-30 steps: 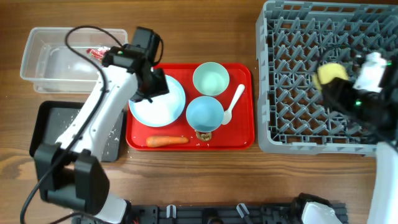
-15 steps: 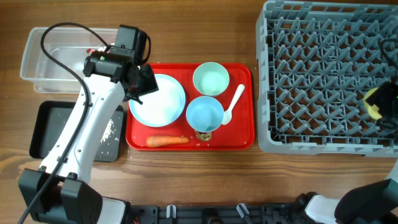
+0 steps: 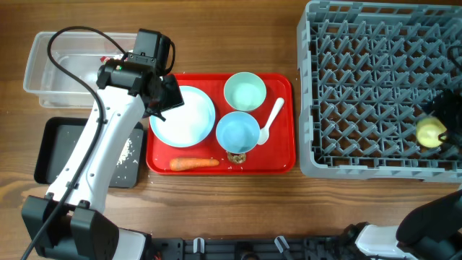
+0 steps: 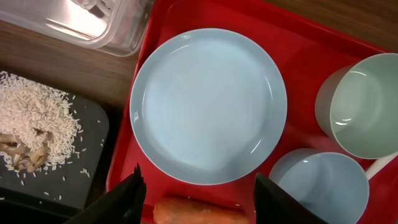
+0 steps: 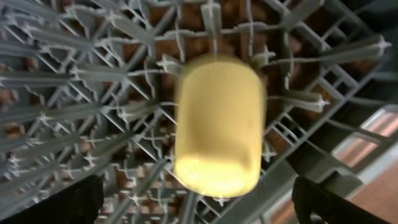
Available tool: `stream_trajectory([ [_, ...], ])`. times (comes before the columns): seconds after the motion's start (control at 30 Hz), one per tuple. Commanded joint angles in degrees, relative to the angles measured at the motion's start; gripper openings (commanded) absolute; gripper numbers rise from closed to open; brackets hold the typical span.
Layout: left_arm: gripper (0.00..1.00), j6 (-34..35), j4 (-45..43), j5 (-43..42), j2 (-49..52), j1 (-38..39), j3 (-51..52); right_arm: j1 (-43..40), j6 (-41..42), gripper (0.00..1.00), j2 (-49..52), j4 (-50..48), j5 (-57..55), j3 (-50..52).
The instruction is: Sort waste into correct bins and load items into the dishwasher rack
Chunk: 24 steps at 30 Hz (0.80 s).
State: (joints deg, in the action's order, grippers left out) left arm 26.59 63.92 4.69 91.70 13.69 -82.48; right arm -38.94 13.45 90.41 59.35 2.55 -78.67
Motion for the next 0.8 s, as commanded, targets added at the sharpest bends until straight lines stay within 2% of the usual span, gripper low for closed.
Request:
stream_trajectory([
  [0.0,0.57,-0.87,0.09,0.96,-1.01,-0.20,-0.26,-0.13,-0.28,1.00,0.26,-1.77,9.77,-1.16],
  [0.1,0.57,-0.87,0.15,0.96,-1.01,-0.20,-0.26,0.15,-4.13,1.00,-1.40,-2.78,20.68,-1.16],
  [0.2,0.61,-0.85,0.42,0.94,-1.01,-0.22,-0.26,2.36,-7.82,0.99,-4.15,-2.97,26.84,-1.16],
  [0.33,0.65,-0.09,1.53,0.96,-1.07,-0.24,-0.26,12.70,-13.25,0.99,-8.90,-3.56,28.39,-1.16],
  [0.43,0.68,3.06,2.78,0.98,-2.49,-1.81,-0.26,25.40,-13.46,0.98,-9.84,-4.50,28.09,-1.16],
  [0.5,0.70,4.50,3.10,0.96,-4.90,-4.42,-0.26,33.90,-13.16,0.98,-9.07,-5.22,24.15,-1.16],
  [0.57,0.76,5.18,3.37,0.94,-7.19,-7.21,-0.26,41.05,-10.75,0.98,-7.89,-6.69,19.43,-1.14],
  [0.63,0.95,5.40,4.20,0.76,-9.68,-11.10,-0.26,48.33,-8.07,0.98,-5.68,-8.70,13.38,-1.14],
  [0.67,0.99,5.40,4.74,0.76,-10.38,-12.70,-0.26,51.43,-5.38,0.98,-4.15,-9.81,10.14,-1.14],
  [0.77,1.00,5.38,5.99,0.76,-10.82,-15.41,-0.26,57.00,1.03,0.96,0.39,-12.37,2.89,-1.14],
])
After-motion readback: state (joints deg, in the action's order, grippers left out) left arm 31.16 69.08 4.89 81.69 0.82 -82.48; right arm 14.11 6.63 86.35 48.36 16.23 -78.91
